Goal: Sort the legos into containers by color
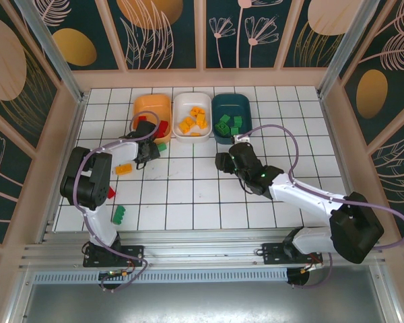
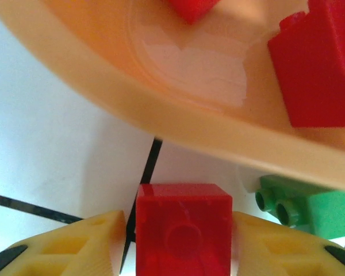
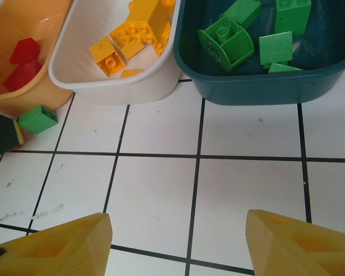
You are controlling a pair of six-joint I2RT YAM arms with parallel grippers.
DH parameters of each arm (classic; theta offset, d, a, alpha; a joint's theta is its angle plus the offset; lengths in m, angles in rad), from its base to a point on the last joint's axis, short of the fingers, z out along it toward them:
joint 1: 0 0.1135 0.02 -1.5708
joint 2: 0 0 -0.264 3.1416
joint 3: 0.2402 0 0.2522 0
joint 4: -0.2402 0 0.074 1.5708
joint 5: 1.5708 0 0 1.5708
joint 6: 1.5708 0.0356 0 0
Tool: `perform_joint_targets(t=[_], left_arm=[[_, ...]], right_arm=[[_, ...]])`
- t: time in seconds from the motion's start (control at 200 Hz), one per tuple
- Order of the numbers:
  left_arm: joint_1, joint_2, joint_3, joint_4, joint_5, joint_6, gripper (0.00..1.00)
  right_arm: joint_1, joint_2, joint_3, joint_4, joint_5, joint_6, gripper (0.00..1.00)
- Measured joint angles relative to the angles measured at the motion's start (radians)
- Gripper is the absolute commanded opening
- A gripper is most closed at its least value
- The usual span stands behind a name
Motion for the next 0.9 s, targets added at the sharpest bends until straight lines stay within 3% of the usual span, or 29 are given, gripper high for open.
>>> perform_joint_targets(t=[0.26,0.641,0.901], left_arm=[[0.000,0.021,0.042,0.001,-0.048,0.004,0.53],[0.000,0.045,0.040,0.011,-0.075,0.016,0.30],[0.000,-0.173,-0.014,-0.027,-0.010,0.001,0.28]], right_arm=[[0.000,-0.007,0.000,-0.006,0.000,0.000,0.64],[0.000,-0.007,0.000,-0.013,0.000,0.000,0.64],[0.000,-0.006,0.000,-0.013,0.000,0.000,0.64]])
